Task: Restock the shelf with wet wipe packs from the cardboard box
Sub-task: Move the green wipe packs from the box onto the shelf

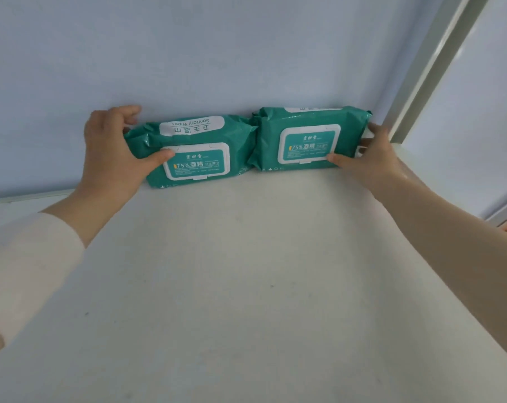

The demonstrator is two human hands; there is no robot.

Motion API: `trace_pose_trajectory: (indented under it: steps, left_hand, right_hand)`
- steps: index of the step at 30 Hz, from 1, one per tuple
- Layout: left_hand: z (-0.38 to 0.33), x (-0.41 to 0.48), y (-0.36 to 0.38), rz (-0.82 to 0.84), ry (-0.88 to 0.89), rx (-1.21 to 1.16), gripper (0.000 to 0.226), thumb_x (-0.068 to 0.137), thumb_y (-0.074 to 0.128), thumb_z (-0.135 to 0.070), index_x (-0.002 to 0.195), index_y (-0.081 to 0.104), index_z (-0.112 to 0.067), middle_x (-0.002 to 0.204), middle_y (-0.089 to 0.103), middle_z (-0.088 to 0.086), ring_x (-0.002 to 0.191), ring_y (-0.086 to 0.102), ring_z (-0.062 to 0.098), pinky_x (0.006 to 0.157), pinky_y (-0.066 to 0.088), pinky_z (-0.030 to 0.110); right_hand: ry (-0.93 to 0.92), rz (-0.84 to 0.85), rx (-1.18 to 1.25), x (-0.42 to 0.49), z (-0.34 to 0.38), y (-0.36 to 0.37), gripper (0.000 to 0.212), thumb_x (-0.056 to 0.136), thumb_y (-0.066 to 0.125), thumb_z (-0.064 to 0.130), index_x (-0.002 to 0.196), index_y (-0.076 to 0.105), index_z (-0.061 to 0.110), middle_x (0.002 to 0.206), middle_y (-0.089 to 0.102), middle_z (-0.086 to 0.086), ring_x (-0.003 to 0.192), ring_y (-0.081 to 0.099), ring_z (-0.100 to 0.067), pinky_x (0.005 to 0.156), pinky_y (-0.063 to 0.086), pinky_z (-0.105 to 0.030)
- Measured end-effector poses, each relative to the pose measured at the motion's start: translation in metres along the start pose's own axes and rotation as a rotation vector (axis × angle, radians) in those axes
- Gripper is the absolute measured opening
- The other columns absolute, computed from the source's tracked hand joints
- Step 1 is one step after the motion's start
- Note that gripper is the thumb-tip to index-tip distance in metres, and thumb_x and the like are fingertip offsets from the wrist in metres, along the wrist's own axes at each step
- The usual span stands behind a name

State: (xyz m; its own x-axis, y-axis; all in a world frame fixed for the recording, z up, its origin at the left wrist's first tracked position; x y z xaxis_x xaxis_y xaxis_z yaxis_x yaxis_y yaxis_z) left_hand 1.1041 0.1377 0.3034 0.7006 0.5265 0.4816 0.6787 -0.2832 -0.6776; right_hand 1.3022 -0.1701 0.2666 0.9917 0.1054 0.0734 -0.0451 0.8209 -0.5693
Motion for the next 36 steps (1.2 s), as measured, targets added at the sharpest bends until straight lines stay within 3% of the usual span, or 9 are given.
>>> trace_pose_trajectory:
  steps: [2, 5, 7, 9, 12, 20, 25, 30, 36]
  left_hand:
    - [-0.017, -0.013, -0.009, -0.044, 0.116, 0.160, 0.070, 0.071, 0.078, -0.026, 0.129, 0.045, -0.007, 0.129, 0.041, 0.020, 0.123, 0.038, 0.035, 0.105, 0.031, 0.038]
    - [-0.049, -0.042, -0.019, -0.022, 0.426, 0.379, 0.063, 0.074, 0.074, -0.023, 0.127, 0.046, -0.003, 0.135, 0.041, 0.025, 0.128, 0.036, 0.042, 0.105, 0.031, 0.047]
    - [-0.071, -0.066, -0.020, 0.160, 0.568, 0.465, 0.059, 0.080, 0.069, -0.023, 0.130, 0.046, -0.002, 0.141, 0.038, 0.024, 0.135, 0.031, 0.041, 0.110, 0.026, 0.049]
    - [-0.092, -0.095, -0.017, 0.418, 0.586, 0.545, 0.059, 0.089, 0.057, -0.030, 0.139, 0.036, -0.006, 0.148, 0.032, 0.017, 0.140, 0.025, 0.033, 0.115, 0.017, 0.043]
    - [-0.130, -0.145, -0.019, 0.625, 0.625, 0.599, 0.055, 0.094, 0.047, -0.034, 0.141, 0.032, -0.010, 0.146, 0.036, 0.013, 0.138, 0.028, 0.028, 0.116, 0.017, 0.041]
    - [-0.262, -0.274, -0.048, 0.656, 0.895, 0.539, 0.051, 0.095, 0.046, -0.033, 0.139, 0.038, -0.009, 0.143, 0.041, 0.014, 0.137, 0.031, 0.030, 0.113, 0.020, 0.042]
    - [-0.332, -0.384, -0.033, 0.681, 1.077, 0.484, 0.044, 0.093, 0.046, -0.027, 0.132, 0.043, -0.008, 0.139, 0.046, 0.014, 0.133, 0.035, 0.029, 0.109, 0.025, 0.041]
    - [-0.372, -0.525, 0.009, 0.864, 1.247, 0.463, 0.042, 0.091, 0.051, -0.033, 0.125, 0.048, -0.010, 0.131, 0.052, 0.013, 0.127, 0.042, 0.030, 0.108, 0.027, 0.043]
    - [-0.350, -0.648, 0.086, 1.157, 1.347, 0.505, 0.038, 0.093, 0.048, -0.030, 0.126, 0.047, -0.011, 0.131, 0.052, 0.011, 0.127, 0.043, 0.028, 0.107, 0.029, 0.041]
  right_hand:
    - [-0.007, -0.042, -0.111, -0.026, 0.008, -0.003, 0.095, 0.077, 0.074, 0.032, 0.148, 0.015, 0.012, 0.147, 0.036, -0.008, 0.136, 0.034, -0.025, 0.112, 0.031, -0.044]
    - [-0.077, -0.056, -0.415, -0.084, 0.025, -0.010, 0.083, 0.087, 0.062, 0.033, 0.149, 0.011, 0.010, 0.152, 0.024, -0.014, 0.142, 0.021, -0.030, 0.115, 0.023, -0.042]
    - [-0.124, -0.025, -0.648, -0.129, 0.031, -0.016, 0.077, 0.091, 0.055, 0.036, 0.149, 0.012, 0.011, 0.155, 0.018, -0.015, 0.145, 0.012, -0.032, 0.117, 0.017, -0.045]
    - [-0.149, 0.023, -0.857, -0.173, 0.030, -0.024, 0.071, 0.094, 0.048, 0.040, 0.150, 0.013, 0.014, 0.158, 0.011, -0.013, 0.147, 0.002, -0.032, 0.119, 0.009, -0.048]
    - [-0.101, 0.101, -1.012, -0.238, 0.019, -0.043, 0.067, 0.096, 0.040, 0.044, 0.150, 0.013, 0.016, 0.158, 0.011, -0.012, 0.146, -0.001, -0.033, 0.118, 0.006, -0.050]
    - [0.035, 0.048, -0.944, -0.391, -0.013, -0.153, 0.066, 0.095, 0.043, 0.042, 0.148, 0.018, 0.014, 0.150, 0.028, -0.012, 0.143, 0.018, -0.031, 0.113, 0.024, -0.052]
    - [0.173, 0.034, -0.893, -0.493, -0.085, -0.236, 0.066, 0.092, 0.049, 0.040, 0.147, 0.022, 0.013, 0.145, 0.037, -0.014, 0.137, 0.029, -0.033, 0.108, 0.033, -0.049]
    - [0.462, 0.049, -0.846, -0.600, -0.200, -0.290, 0.060, 0.092, 0.050, 0.037, 0.143, 0.030, 0.012, 0.143, 0.040, -0.015, 0.134, 0.031, -0.035, 0.107, 0.033, -0.051]
    - [0.833, 0.205, -0.794, -0.694, -0.328, -0.284, 0.065, 0.091, 0.049, 0.040, 0.145, 0.026, 0.011, 0.144, 0.041, -0.014, 0.139, 0.026, -0.033, 0.111, 0.026, -0.052]
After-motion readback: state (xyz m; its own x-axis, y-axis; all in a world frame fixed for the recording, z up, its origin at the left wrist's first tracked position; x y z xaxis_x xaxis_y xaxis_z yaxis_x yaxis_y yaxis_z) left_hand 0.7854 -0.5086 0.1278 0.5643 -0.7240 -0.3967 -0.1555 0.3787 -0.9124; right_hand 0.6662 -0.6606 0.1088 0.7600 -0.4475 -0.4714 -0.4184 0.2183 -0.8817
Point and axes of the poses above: each hand's wrist, its own x-axis towards the middle knuckle, its own y-axis out of the palm, z = x × y, the point moved 3 cm from there along x, towards the middle knuckle
